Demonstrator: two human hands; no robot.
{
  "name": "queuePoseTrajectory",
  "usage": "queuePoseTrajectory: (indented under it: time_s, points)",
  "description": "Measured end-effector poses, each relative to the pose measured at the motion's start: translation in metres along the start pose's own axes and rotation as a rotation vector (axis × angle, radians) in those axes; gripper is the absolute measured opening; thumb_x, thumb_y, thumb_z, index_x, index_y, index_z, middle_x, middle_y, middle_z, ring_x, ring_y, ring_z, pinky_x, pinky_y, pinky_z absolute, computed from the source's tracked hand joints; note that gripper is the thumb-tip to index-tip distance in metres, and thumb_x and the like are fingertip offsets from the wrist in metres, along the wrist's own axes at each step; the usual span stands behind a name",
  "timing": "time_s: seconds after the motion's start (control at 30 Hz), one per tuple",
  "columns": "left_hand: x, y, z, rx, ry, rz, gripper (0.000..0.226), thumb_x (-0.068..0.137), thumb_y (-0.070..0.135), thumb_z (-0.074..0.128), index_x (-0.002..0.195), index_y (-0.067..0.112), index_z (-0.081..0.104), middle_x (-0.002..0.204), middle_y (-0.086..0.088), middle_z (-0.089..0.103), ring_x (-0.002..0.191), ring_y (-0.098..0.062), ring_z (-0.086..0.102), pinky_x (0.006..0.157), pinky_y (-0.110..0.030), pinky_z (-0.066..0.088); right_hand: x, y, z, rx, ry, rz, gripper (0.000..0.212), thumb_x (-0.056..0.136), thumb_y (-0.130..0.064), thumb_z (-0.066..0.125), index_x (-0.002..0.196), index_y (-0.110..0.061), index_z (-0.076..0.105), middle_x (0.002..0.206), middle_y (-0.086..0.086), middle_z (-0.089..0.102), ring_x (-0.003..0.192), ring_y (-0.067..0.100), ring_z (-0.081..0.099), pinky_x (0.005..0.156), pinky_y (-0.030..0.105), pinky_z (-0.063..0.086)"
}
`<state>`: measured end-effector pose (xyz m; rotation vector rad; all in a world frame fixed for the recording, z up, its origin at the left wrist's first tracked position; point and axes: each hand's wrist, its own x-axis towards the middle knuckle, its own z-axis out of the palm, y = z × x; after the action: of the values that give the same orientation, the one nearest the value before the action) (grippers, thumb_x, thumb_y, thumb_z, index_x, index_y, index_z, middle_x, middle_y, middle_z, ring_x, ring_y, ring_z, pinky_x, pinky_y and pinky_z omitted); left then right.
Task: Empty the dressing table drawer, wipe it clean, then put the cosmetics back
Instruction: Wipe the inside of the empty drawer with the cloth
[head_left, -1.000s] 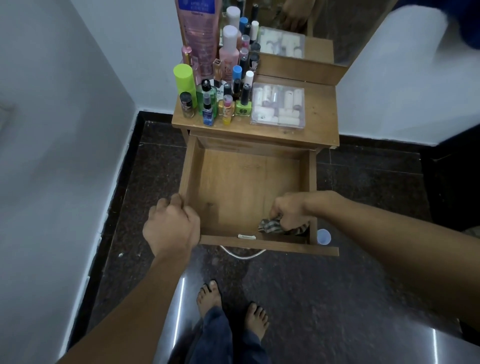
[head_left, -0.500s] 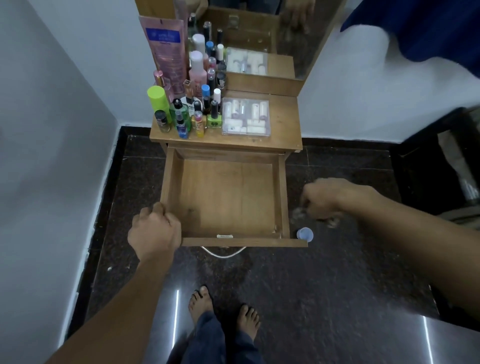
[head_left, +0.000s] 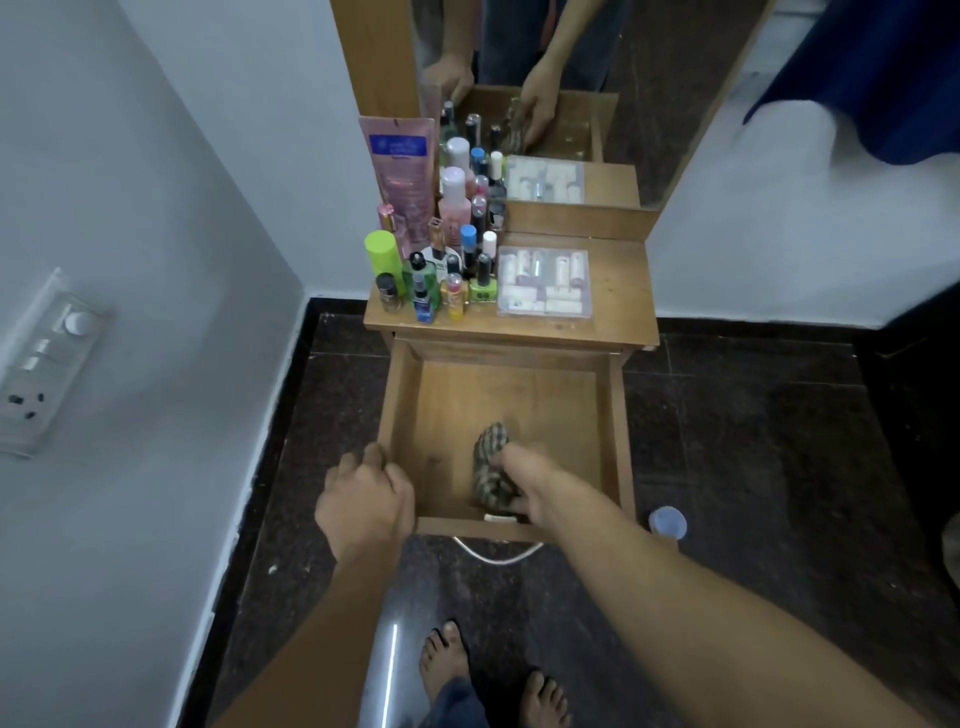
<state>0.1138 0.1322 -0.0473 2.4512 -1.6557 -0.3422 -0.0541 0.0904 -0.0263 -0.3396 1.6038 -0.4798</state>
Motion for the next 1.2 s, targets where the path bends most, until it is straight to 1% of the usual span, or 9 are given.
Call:
queuePoseTrajectory:
  time_s: [0.07,0.13,0.2,0.37,0.47,0.67,0.8,1.0,1.2]
  points:
    - [0.002,-0.001,-0.001,0.022,-0.022,-0.013,0.038,0.085,0.026,0.038,0.103,0.010,0.068,0.097,-0.015,0.065,0.093,-0.037,0.061,0.065,-0.040,0.048,0.017,-0.007,0.024,0.317,0.057,0.007,0.017,0.106,-0.014,0.048,0.109,-0.008,0.064,0.089,0.010,0.066,0.072,0.022,0.062,0.050,0.028,0.054]
    - [0.004,-0.004,0.001,0.033,-0.051,-0.019,0.031,0.089,0.025,0.042,0.105,0.013,0.066,0.100,-0.012,0.064,0.097,-0.034,0.060,0.070,-0.040,0.049,0.039,-0.012,0.048,0.368,0.211,-0.185,0.025,0.103,-0.012,0.050,0.125,-0.014,0.061,0.108,0.009,0.068,0.089,0.026,0.066,0.073,0.033,0.058]
    - [0.006,-0.008,0.005,0.036,-0.070,-0.021,0.033,0.090,0.026,0.039,0.107,0.015,0.065,0.101,-0.010,0.063,0.099,-0.032,0.059,0.073,-0.040,0.049,0.060,-0.018,0.067,0.169,0.327,-0.394,0.041,0.102,-0.014,0.052,0.143,-0.019,0.054,0.136,0.009,0.062,0.121,0.030,0.060,0.107,0.037,0.046]
    - [0.007,-0.012,0.010,0.030,-0.074,0.029,0.033,0.087,0.026,0.040,0.106,0.015,0.065,0.097,-0.008,0.063,0.094,-0.030,0.059,0.067,-0.038,0.047,0.095,-0.006,0.096,-0.597,0.313,-0.630,0.070,0.103,-0.022,0.045,0.164,-0.023,0.010,0.171,0.003,0.009,0.157,0.025,0.012,0.127,0.035,0.011]
    - [0.006,-0.014,0.014,0.018,-0.051,0.091,0.041,0.080,0.028,0.035,0.100,0.013,0.068,0.086,-0.009,0.063,0.081,-0.032,0.060,0.058,-0.037,0.046,0.098,0.003,0.109,-0.907,0.331,-0.786,0.068,0.103,-0.029,0.040,0.164,-0.026,0.010,0.171,-0.002,0.012,0.158,0.018,-0.001,0.127,0.043,-0.001]
    - [0.008,-0.016,0.014,0.028,-0.070,0.074,0.051,0.081,0.032,0.027,0.109,0.014,0.066,0.094,-0.007,0.062,0.087,-0.030,0.058,0.061,-0.038,0.049,0.102,-0.013,0.074,-1.293,0.264,-1.016,0.064,0.095,-0.020,0.054,0.156,-0.023,0.035,0.158,0.001,0.039,0.146,0.026,0.029,0.111,0.050,0.028]
    - [0.009,-0.014,0.012,0.069,-0.119,0.044,0.046,0.087,0.029,0.035,0.120,0.015,0.063,0.103,-0.005,0.062,0.096,-0.027,0.058,0.066,-0.037,0.049,0.111,-0.033,0.022,-1.682,0.068,-1.274,0.059,0.097,-0.012,0.047,0.154,-0.022,0.039,0.156,0.007,0.042,0.145,0.032,0.035,0.115,0.052,0.028]
    - [0.007,-0.009,0.010,0.066,-0.147,-0.009,0.044,0.087,0.025,0.053,0.127,0.014,0.066,0.105,-0.008,0.065,0.098,-0.029,0.059,0.067,-0.038,0.051,0.102,-0.041,-0.023,-1.915,0.247,-1.083,0.063,0.104,-0.014,0.037,0.163,-0.016,0.012,0.167,0.016,0.018,0.151,0.038,0.023,0.124,0.055,0.016]
    - [0.006,-0.008,0.009,0.040,-0.121,-0.024,0.039,0.087,0.022,0.055,0.123,0.014,0.068,0.100,-0.009,0.066,0.095,-0.030,0.060,0.065,-0.038,0.049,0.083,-0.018,-0.062,-1.991,0.572,-0.814,0.067,0.099,-0.010,0.046,0.158,-0.004,0.015,0.152,0.027,0.038,0.133,0.043,0.049,0.123,0.064,0.002]
